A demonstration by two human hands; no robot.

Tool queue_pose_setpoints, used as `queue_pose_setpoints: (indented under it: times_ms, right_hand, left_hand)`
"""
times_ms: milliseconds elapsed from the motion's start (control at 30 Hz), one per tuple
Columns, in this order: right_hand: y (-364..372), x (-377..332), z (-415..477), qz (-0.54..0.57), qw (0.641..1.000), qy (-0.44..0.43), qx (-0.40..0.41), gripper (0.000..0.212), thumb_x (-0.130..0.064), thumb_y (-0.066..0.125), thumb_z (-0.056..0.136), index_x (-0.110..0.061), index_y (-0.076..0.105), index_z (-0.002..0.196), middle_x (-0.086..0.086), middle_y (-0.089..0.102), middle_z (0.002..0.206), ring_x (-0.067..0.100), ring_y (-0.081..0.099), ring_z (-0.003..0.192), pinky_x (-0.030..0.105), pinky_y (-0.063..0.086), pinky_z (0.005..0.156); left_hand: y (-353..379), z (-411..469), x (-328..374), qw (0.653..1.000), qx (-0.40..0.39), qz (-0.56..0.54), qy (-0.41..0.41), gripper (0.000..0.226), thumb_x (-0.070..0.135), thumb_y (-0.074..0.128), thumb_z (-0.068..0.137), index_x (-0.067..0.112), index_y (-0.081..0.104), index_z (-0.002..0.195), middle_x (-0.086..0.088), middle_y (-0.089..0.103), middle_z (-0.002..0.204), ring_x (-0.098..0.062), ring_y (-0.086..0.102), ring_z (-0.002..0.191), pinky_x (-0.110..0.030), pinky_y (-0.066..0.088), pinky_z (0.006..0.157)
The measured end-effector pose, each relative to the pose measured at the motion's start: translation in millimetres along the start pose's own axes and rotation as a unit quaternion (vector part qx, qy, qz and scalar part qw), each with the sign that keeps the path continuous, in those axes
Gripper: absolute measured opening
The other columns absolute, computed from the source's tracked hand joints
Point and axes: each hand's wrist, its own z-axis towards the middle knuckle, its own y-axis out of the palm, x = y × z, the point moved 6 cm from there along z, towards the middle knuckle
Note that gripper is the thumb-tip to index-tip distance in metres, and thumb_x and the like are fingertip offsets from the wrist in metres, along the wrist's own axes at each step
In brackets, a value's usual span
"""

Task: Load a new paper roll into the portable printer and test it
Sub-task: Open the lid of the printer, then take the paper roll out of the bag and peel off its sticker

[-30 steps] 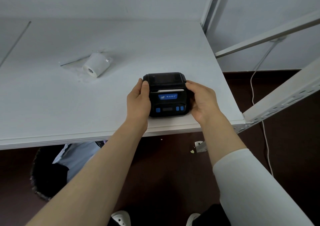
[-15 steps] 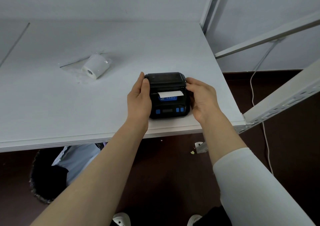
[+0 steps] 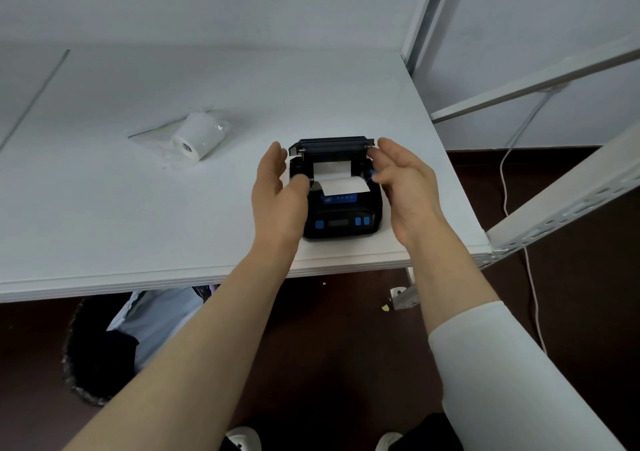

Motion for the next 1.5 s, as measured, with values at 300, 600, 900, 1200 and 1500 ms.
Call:
queue_pose_setpoints:
  times_ms: [300,600,900,1200,1500]
  right_hand:
    - [-3,-8,-21,-0.076,0.996,-0.02,-0.03,0.079,0.025,0.035,0.072,-0.015,0.039,0.14,0.005,0.057,0.133,0.015,0.045,0.127,0.011,0.042,0.076]
    - [-1,-7,-38,-0.139,0.986,-0.085,-0.045,0.069,0.017,0.058,0.075,-0.018,0.047,0.133,0.004,0.057,0.13,0.01,0.049,0.122,0.014,0.043,0.079]
    - [34,-42,-69,-0.197,0.962,-0.18,-0.066,0.049,0.002,0.067,0.078,-0.012,0.057,0.123,0.001,0.063,0.116,0.009,0.057,0.104,0.0,0.043,0.076]
    - [90,-59,-106,-0.188,0.961,-0.169,-0.107,0.016,-0.003,0.06,0.086,-0.005,0.068,0.099,-0.004,0.065,0.076,0.007,0.061,0.07,0.013,0.049,0.062]
    - [143,-27,-134,-0.225,0.955,-0.122,-0.15,0.025,0.002,0.054,0.086,-0.002,0.066,0.108,0.013,0.069,0.105,0.015,0.062,0.088,0.029,0.051,0.083]
  left_hand:
    - [8,-22,7,0.958,-0.005,0.22,0.185,0.059,0.005,0.062,0.064,0.008,0.04,0.119,0.006,0.04,0.114,-0.012,0.036,0.11,-0.01,0.029,0.089]
    - [-1,-21,15,0.938,0.028,0.281,0.204,0.023,0.015,0.056,0.09,0.021,0.059,0.112,0.01,0.071,0.1,-0.013,0.058,0.107,-0.028,0.031,0.095]
    - [-29,-36,56,0.993,0.013,-0.005,0.113,0.024,0.003,0.047,0.093,0.013,0.061,0.109,0.006,0.05,0.084,-0.013,0.065,0.078,-0.015,0.056,0.066]
    - [-81,-55,80,0.998,0.013,0.002,0.057,0.045,0.004,0.064,0.083,0.007,0.051,0.126,-0.009,0.066,0.089,-0.016,0.064,0.069,-0.019,0.054,0.049]
    - [-145,-56,69,0.996,0.071,0.032,0.031,0.02,0.003,0.062,0.085,-0.003,0.062,0.104,-0.006,0.063,0.078,-0.014,0.062,0.065,-0.016,0.054,0.048]
